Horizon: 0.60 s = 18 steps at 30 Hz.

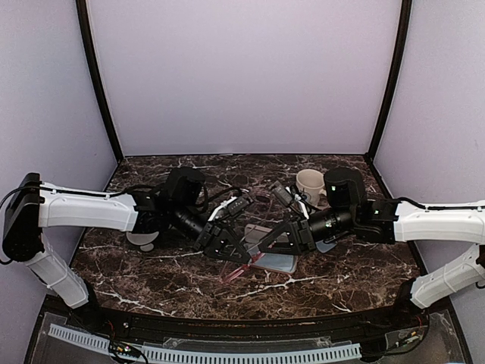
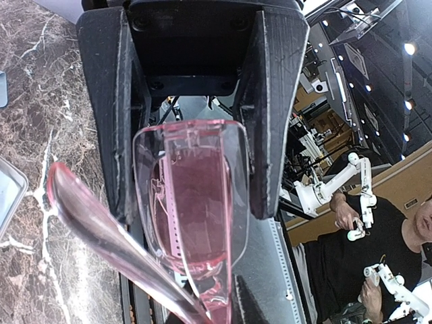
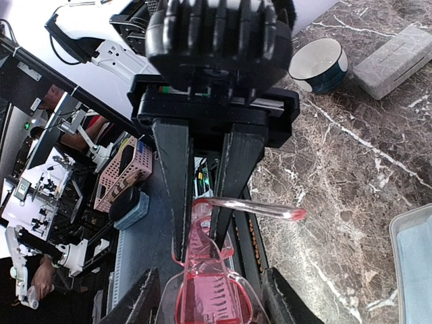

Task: Organize the sunglasses
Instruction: Pass from the left arm to the right

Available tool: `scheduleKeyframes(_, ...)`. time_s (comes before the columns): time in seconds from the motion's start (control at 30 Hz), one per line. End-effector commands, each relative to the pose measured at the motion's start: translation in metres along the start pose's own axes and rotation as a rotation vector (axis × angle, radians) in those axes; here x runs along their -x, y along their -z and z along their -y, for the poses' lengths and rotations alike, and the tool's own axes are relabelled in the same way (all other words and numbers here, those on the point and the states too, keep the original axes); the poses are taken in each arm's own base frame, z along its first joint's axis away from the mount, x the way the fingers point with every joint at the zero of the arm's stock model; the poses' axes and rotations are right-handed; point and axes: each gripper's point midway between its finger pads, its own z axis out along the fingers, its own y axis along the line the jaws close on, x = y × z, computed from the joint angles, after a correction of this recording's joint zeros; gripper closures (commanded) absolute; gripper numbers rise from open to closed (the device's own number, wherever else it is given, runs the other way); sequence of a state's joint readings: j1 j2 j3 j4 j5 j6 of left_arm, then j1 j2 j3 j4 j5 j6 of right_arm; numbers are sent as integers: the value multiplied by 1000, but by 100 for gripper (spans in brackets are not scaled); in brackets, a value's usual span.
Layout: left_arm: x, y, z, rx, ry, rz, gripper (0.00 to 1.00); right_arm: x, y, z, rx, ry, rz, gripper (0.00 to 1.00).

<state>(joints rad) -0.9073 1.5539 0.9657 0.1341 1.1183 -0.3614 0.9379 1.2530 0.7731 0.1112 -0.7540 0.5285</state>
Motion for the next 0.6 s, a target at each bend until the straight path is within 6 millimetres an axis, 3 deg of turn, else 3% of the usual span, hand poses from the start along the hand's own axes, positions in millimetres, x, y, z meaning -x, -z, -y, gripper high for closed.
scheduleKeyframes(0.0,2,3,8,-23,-17,13,94,5,2,5,-29,15,36,63)
scheduleKeyframes(0.4,4,4,0,16,-11,38,45,1,9,17,-68,-33,54,72)
scheduleKeyframes(0.57,9,10,-24,184,-11,74,24,1,10,21,-77,-60,64,74)
